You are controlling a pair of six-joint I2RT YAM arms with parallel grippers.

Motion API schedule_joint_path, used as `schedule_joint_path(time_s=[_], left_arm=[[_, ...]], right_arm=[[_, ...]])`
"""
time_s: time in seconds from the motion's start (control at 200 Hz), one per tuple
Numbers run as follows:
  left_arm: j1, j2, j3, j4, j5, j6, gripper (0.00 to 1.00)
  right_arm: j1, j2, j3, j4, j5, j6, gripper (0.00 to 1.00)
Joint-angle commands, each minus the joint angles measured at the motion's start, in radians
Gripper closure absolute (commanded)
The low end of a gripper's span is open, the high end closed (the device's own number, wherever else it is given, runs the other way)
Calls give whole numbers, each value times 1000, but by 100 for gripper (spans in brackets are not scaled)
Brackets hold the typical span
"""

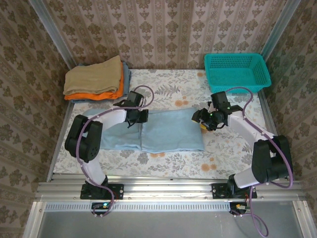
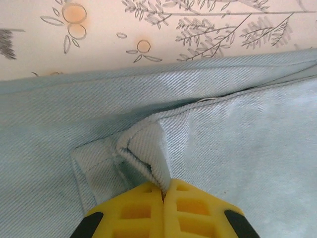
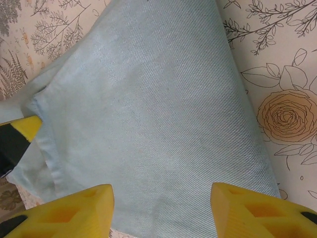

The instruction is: Fold and stack the trousers

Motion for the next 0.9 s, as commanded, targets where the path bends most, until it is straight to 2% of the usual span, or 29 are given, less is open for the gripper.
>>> schedule_joint_path(time_s=[0.0,0.045,0.09,0.15,0.205,0.355,0.425,0.49,0.585,0.62,0.74,0.89], left_arm=[[-10,-45,39,-72,-98,15,100],[-6,-36,46,-96,-119,5,100],[-2,-16,51,-117,-125,-5,80],[2,12,49,-127,-121,-16,73],[0,37,47,-128,-114,-27,59],[1,95,51,-133,-116,-45,54],[1,115,55,-134,-120,-47,54],[-5,125,59,-140,-138,-44,61],[-13,114,55,-136,-154,-49,85],[-20,102,57,-139,-166,-45,91],[-55,71,96,-170,-197,-18,100],[-118,56,162,-223,-262,16,100]], right_arm=[[-6,-24,-19,2,-19,-20,45],[-6,-22,-17,3,-20,-20,45],[-6,-20,-16,4,-22,-19,45],[-6,-20,-18,4,-23,-18,44],[-5,-20,-14,3,-24,-21,44],[-6,-20,-13,2,-20,-25,44],[-6,-21,-14,2,-19,-25,44],[-8,-20,-17,6,-19,-25,44],[-7,-16,-18,7,-20,-25,44],[-7,-15,-19,9,-20,-25,44],[-7,-15,-18,14,-22,-25,44],[-7,-8,-25,25,-27,-20,44]])
